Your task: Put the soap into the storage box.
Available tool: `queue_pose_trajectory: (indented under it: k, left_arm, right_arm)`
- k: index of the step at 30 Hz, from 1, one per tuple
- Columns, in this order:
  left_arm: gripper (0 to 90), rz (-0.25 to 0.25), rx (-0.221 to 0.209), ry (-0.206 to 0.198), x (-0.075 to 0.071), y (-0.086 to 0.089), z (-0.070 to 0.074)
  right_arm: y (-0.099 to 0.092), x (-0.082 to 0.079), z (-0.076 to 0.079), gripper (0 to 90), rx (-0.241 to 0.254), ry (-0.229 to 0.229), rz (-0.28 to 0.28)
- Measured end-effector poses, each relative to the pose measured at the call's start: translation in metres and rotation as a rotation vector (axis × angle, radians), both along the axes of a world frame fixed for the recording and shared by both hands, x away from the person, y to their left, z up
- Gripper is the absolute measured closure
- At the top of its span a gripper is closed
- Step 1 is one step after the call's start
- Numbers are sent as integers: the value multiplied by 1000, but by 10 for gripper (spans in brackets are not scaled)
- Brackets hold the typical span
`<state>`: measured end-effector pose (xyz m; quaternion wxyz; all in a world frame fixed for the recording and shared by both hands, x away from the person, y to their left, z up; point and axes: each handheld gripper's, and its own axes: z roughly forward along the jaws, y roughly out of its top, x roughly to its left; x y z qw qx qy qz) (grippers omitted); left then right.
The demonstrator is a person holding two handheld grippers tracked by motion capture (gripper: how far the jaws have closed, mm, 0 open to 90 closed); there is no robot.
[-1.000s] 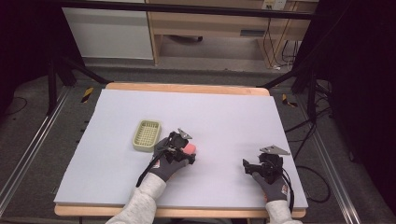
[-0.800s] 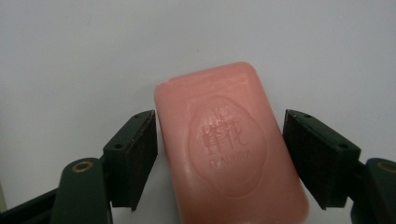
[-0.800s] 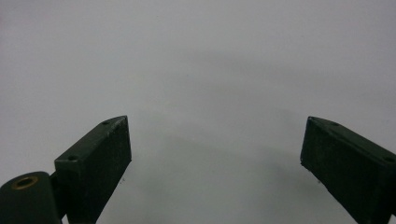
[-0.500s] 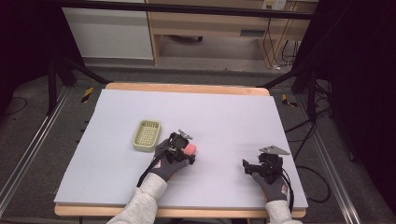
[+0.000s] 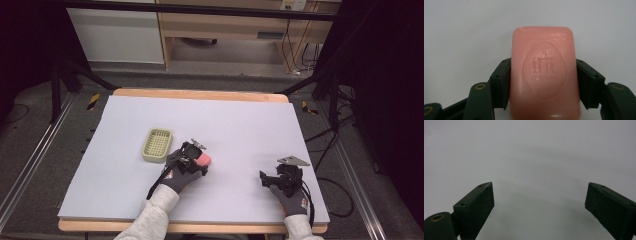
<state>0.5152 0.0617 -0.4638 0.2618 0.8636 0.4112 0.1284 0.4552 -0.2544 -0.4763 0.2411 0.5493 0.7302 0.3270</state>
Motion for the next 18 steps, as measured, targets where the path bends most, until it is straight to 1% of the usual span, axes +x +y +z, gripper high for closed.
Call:
queue_pose_trajectory:
  k: [9, 14, 17, 18]
  left_arm:
    - [373, -20, -4, 15, 1, 2, 1]
    - [373, -29, -12, 4, -2, 4, 5]
    - [373, -31, -19, -5, -4, 6, 10]
    - [373, -36, -21, -1, -4, 7, 12]
  right_arm:
    - [0, 0, 0, 89, 3, 5, -1]
    - [0, 0, 0, 89, 1, 6, 0]
    - [0, 0, 0, 89, 1, 6, 0]
    - [0, 0, 0, 89, 2, 7, 0]
